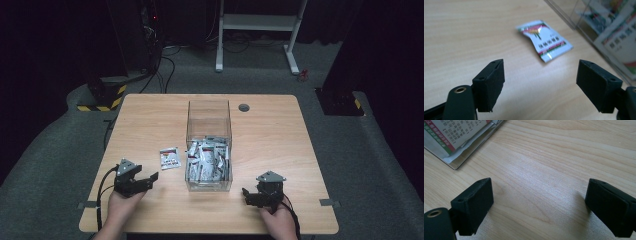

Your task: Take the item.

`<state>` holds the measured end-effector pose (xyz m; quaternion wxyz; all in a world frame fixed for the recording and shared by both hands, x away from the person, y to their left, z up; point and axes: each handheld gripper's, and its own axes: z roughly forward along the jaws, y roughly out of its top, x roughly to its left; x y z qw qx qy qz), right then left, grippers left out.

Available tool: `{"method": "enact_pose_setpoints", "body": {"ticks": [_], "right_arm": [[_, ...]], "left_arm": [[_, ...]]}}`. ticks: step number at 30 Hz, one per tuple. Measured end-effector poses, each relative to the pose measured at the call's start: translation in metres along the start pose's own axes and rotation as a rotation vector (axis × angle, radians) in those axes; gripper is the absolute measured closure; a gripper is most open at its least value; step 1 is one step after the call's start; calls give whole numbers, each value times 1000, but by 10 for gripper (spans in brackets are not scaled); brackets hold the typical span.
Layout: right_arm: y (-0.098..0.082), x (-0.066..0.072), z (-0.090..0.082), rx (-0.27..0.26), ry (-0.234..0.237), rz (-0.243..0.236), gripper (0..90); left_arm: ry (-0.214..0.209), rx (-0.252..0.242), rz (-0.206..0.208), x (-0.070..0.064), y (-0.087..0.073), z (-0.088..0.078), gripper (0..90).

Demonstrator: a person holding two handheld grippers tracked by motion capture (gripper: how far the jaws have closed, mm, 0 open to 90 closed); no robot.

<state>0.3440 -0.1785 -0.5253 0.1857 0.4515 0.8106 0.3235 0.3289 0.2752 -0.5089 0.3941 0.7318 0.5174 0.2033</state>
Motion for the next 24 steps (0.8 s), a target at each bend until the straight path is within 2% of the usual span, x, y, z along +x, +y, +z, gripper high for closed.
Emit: {"method": "enact_pose_setpoints", "body": {"ticks": [3, 6, 9, 11, 13, 15, 24], "right_arm": [[0, 0, 0, -2, -1, -2, 78], [0, 0, 0, -2, -1, -2, 79], [0, 0, 0, -1, -1, -2, 78], [0, 0, 0, -1, -1, -2, 79], [0, 0, 0, -1, 0, -3, 78], [0, 0, 0, 0, 0, 0, 78], [0, 0, 0, -1, 0, 0, 78]], "left_arm": [[1, 23, 9, -1, -13, -2, 229], [12, 62, 43, -4, -23, -3, 219], [19, 69, 65, -7, -26, -5, 203], [30, 97, 79, -9, -27, -4, 186], [50, 101, 105, -12, -28, -4, 175], [52, 94, 116, -15, -29, -3, 165], [39, 90, 121, -17, -29, -2, 175]]}}
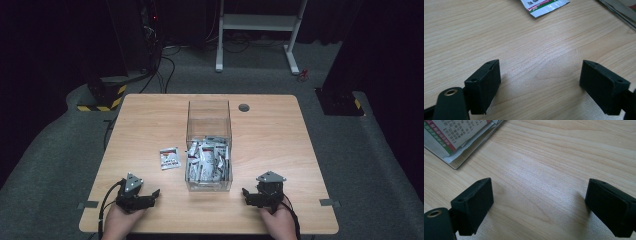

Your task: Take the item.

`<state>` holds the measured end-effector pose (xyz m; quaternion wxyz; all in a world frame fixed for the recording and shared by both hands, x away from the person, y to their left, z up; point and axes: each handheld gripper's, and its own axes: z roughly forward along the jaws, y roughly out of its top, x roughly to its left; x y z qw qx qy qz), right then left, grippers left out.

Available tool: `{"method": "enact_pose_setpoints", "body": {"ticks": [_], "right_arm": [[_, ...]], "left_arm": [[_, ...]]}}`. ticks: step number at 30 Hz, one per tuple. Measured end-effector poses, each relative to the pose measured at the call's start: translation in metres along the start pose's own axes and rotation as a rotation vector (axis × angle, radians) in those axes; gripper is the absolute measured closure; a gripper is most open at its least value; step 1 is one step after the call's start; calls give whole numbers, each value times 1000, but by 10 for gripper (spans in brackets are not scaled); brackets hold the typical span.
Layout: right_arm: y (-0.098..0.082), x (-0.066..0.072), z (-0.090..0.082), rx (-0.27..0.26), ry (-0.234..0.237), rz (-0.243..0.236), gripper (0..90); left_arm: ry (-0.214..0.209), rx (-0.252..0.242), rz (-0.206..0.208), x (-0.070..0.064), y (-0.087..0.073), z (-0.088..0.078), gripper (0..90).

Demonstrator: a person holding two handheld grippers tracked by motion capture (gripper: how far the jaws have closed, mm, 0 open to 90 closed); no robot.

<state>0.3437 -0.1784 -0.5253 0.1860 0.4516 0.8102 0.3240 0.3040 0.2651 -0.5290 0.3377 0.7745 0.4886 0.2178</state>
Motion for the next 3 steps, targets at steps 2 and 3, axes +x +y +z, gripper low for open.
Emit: {"method": "enact_pose_setpoints", "body": {"ticks": [2, 3], "right_arm": [[0, 0, 0, 0, 0, 0, 78], [0, 0, 0, 0, 0, 0, 78]], "left_arm": [[-4, -3, -3, 0, 0, 0, 175], [-6, -1, 0, 0, 0, 0, 176]]}}
